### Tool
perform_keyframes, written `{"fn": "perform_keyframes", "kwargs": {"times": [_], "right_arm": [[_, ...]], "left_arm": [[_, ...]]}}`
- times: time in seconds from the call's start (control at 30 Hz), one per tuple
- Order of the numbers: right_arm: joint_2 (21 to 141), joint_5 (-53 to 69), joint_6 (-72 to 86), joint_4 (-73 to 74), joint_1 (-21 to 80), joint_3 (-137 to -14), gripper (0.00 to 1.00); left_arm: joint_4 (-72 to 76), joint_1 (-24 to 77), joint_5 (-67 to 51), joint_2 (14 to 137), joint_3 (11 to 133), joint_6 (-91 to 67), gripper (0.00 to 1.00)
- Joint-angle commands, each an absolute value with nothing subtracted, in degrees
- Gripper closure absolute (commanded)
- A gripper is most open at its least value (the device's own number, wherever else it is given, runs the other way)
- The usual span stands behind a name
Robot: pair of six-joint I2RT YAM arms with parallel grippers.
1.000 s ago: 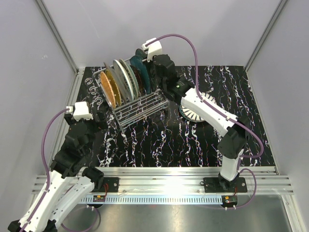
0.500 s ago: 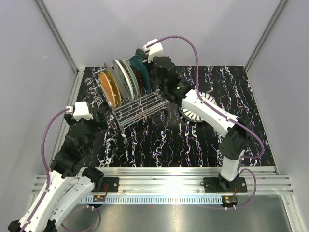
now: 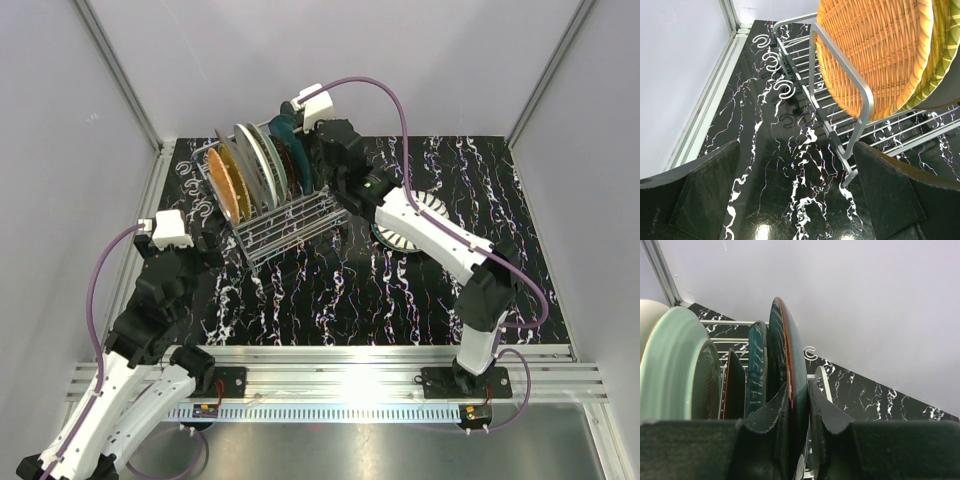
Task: Load the plates into the dish rack
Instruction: Insert the plate into the dish rack
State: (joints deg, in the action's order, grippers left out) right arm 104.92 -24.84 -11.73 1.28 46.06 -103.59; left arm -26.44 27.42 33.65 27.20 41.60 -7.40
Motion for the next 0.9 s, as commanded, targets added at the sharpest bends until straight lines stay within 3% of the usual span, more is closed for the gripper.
{"fn": "perform_keyframes", "kwargs": {"times": [0.0,0.87], "right_arm": [[105.8,-25.8,-13.6,4.4,48.7,-105.4,0.98],[106.1,-23.0,-16.4,4.5,49.7,-104.2,1.00]], "left_arm": [[-23.7,27.4,33.4,27.8,41.4,-7.2,0.01],[-23.7,27.3,33.6,28.1,41.4,-7.2,0.01]]}}
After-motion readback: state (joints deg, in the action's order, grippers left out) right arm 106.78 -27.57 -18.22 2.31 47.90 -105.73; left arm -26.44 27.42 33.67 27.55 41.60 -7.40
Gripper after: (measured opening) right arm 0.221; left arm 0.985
